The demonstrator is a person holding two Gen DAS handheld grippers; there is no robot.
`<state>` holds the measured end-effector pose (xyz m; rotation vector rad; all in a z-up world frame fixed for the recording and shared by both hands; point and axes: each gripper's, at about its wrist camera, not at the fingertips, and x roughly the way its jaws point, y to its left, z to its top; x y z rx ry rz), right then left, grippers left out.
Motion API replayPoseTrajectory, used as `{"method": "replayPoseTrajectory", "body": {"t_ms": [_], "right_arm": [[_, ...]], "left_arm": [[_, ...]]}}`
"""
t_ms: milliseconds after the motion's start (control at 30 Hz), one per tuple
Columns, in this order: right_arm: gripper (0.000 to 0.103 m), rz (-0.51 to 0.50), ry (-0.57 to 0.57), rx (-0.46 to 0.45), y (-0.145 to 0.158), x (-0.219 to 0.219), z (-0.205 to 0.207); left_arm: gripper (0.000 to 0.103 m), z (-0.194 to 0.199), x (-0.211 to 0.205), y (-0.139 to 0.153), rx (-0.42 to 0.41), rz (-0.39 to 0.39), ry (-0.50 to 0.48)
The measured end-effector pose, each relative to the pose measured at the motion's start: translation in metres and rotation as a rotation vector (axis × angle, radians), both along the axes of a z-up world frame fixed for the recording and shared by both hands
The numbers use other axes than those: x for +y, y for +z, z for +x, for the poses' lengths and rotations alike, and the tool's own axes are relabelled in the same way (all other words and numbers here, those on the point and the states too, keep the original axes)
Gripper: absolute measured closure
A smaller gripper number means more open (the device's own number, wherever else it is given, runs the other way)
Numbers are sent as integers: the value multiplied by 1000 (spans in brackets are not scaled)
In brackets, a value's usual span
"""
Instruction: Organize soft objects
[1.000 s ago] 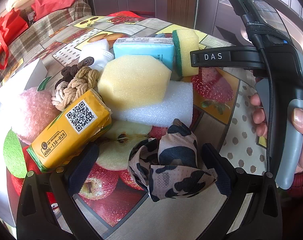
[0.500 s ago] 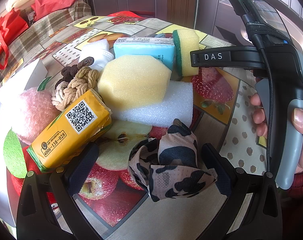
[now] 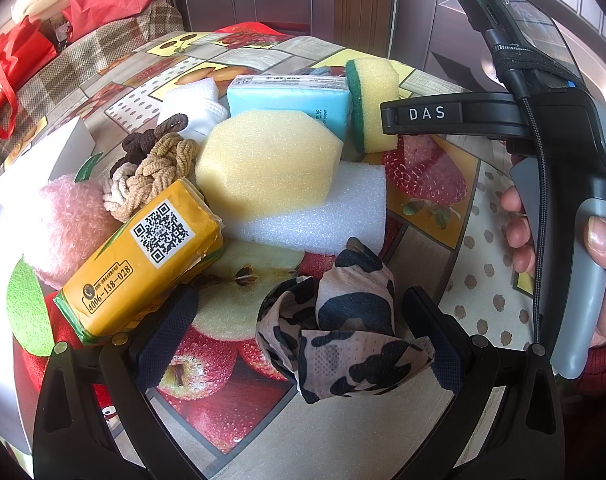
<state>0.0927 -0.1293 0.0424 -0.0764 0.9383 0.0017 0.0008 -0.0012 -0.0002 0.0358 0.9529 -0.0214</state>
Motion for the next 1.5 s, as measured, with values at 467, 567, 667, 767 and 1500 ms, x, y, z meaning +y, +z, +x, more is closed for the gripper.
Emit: {"method": "replayPoseTrajectory", "body": {"t_ms": [467,567,667,767,1500], "right_arm": [[0,1,0,0,0,0,0],[0,1,0,0,0,0,0],[0,0,0,0,0,0,0],[0,1,0,0,0,0,0],[0,0,0,0,0,0,0]], "left_arm": [[1,9,6,1,-19,-4,-88],[1,11,8,1,-26,-5,-73],[1,11,7,1,-30,-2,-73],[1,11,7,1,-29,-2,-74],[0,-42,18,43,-333,-30,20]]}}
